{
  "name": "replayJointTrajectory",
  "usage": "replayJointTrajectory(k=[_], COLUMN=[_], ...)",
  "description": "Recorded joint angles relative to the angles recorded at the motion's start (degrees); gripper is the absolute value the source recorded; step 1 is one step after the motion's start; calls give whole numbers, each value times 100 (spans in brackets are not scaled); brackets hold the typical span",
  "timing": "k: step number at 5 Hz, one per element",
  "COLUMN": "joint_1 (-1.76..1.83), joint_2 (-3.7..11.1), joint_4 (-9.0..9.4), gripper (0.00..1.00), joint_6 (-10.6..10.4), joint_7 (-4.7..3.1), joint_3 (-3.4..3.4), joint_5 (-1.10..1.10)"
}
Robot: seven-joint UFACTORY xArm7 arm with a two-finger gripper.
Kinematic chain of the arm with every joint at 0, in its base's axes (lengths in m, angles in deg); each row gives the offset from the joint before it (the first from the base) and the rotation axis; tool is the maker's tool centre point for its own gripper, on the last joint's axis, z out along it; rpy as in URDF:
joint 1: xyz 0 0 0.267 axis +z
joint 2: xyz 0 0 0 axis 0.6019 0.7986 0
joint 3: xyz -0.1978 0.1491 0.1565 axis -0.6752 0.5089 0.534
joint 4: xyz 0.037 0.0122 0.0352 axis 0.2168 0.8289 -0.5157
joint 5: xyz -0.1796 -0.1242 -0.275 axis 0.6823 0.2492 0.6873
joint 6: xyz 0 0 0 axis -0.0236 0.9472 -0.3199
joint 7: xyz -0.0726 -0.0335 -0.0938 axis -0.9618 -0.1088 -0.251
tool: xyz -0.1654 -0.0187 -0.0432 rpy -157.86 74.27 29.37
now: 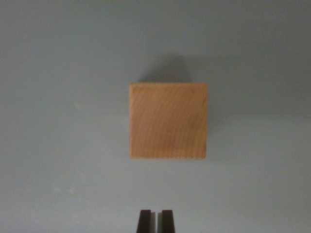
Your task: Push wooden cube
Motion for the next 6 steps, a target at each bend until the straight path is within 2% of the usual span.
replayJointTrajectory(k=[1,2,3,4,5,6], joint_1=[0,-11,-11,-20,-20,-28], joint_2=[0,32,32,62,62,86], joint_4=[0,189,189,360,360,503], gripper=[0,0,0,0,0,0], joint_6=[0,-205,-205,-390,-390,-546], joint_7=[0,-11,-11,-21,-21,-29], joint_3=[0,-19,-19,-37,-37,-51], joint_5=[0,14,14,26,26,37])
